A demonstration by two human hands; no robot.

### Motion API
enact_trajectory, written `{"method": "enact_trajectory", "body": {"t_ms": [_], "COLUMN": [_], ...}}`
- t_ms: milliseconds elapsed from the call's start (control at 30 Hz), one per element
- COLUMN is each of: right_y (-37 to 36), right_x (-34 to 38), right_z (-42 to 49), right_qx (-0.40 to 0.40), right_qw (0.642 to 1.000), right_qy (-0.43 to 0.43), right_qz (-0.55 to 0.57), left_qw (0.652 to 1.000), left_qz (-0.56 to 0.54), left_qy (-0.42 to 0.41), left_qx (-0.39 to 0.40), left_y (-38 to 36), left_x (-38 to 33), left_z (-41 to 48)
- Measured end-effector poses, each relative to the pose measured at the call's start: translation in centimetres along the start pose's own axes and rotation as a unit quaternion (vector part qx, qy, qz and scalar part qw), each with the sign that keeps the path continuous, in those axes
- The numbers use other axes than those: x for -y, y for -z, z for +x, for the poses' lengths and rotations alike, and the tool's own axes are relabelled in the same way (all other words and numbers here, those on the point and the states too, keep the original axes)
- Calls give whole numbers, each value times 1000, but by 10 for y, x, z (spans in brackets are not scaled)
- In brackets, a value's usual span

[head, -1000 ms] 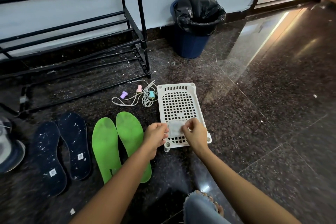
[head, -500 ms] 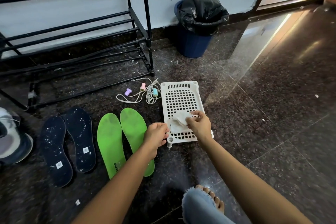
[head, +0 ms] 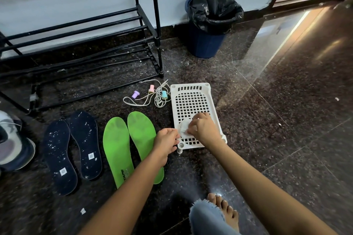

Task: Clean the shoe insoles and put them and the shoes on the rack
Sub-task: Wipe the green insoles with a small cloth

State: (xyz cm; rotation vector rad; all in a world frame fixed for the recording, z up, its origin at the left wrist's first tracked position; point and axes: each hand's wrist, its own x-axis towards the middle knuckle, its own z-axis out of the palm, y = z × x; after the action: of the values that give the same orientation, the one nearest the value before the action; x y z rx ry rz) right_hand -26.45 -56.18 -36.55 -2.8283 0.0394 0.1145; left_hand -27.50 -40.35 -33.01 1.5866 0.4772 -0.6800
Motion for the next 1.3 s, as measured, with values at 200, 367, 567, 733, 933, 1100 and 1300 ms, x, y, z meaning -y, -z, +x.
{"method": "enact_trajectory", "body": {"t_ms": [200, 367, 567, 733, 933, 1100, 1300], "right_y": [0, -3, 7, 23, 35, 41, 26], "right_x": [2, -2, -9, -9, 35, 92, 152], "right_z": [7, 8, 14, 18, 34, 47, 57], "right_qx": [43, 52, 51, -68, -40, 54, 121], "right_qw": [999, 985, 958, 938, 783, 708, 703], "right_qy": [-5, -83, -144, -178, -208, -173, -178], "right_qz": [-10, 140, 242, 290, 584, 683, 678], "left_qw": [1000, 1000, 1000, 1000, 999, 994, 992], "left_qz": [-2, 0, 5, 11, 15, 31, 32], "left_qy": [3, 5, 11, 22, -27, -54, -47], "left_qx": [6, 9, 19, 12, -36, -92, -116], "left_y": [-3, -4, -5, 4, 64, 129, 197], "left_x": [-2, -4, -8, -17, -78, -118, -120], "left_z": [-1, -1, 1, 1, 6, 5, -7]}}
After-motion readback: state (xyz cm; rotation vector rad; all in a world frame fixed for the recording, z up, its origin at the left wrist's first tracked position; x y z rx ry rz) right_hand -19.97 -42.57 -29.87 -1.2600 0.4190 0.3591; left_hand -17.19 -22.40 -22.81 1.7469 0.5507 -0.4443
